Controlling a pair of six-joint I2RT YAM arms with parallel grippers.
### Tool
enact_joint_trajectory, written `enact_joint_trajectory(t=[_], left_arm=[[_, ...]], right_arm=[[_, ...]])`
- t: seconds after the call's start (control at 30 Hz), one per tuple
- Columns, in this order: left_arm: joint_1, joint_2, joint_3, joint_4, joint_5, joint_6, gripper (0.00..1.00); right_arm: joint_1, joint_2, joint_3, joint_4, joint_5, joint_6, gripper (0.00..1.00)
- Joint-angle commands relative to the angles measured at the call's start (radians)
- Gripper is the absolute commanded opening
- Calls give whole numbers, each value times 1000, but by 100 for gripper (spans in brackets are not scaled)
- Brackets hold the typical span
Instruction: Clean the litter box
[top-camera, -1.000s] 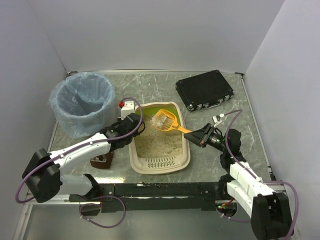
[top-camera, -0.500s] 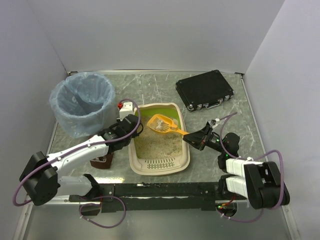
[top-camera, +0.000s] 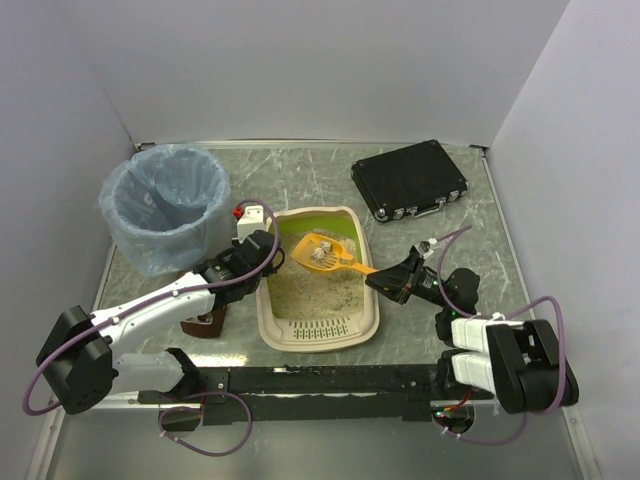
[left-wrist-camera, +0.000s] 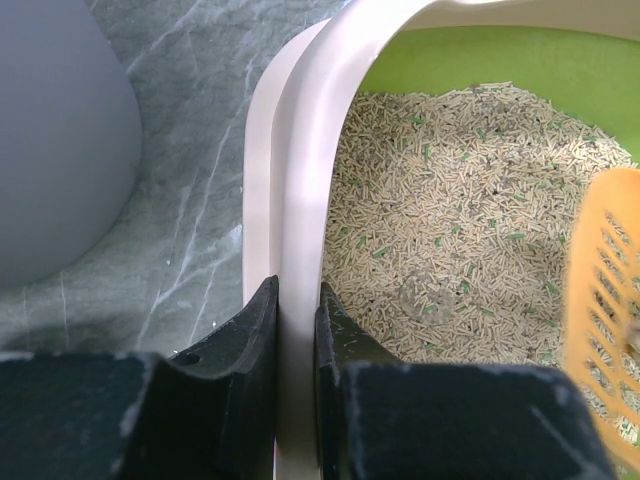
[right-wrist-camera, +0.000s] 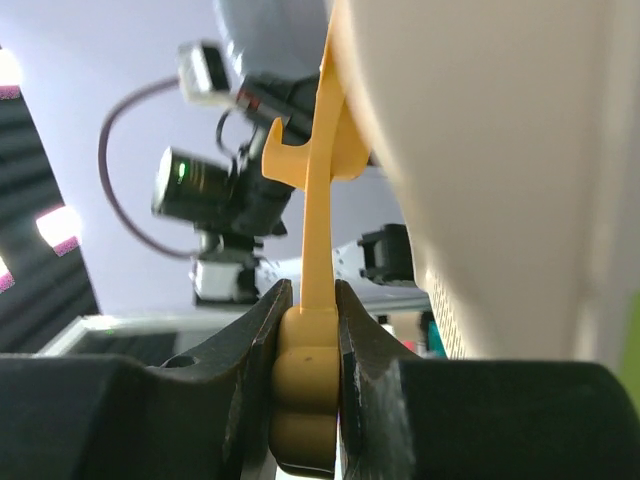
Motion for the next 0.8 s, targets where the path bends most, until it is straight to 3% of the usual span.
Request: enact_joint_trajectory(t=[0.0, 0.1, 0.13, 0.4, 0.57, 0.77], left_arm=[[0, -66, 45, 175, -8, -54, 1], [-1, -67, 43, 186, 0, -53, 1], [-1, -69, 45, 180, 7, -53, 1], [-1, -92, 26, 184, 14, -68, 1], [0, -89, 34, 174, 1, -65, 1], [0, -93, 32, 161, -13, -70, 1]], right_arm=[[-1, -84, 38, 87, -24, -125, 0], [34, -141, 102, -34, 5, -284, 0], [57, -183, 116, -153, 12, -365, 0], [62, -404, 171, -583, 47, -640, 0], [66, -446, 205, -726, 128, -722, 0], [85, -524, 329, -1072, 201, -1016, 0]])
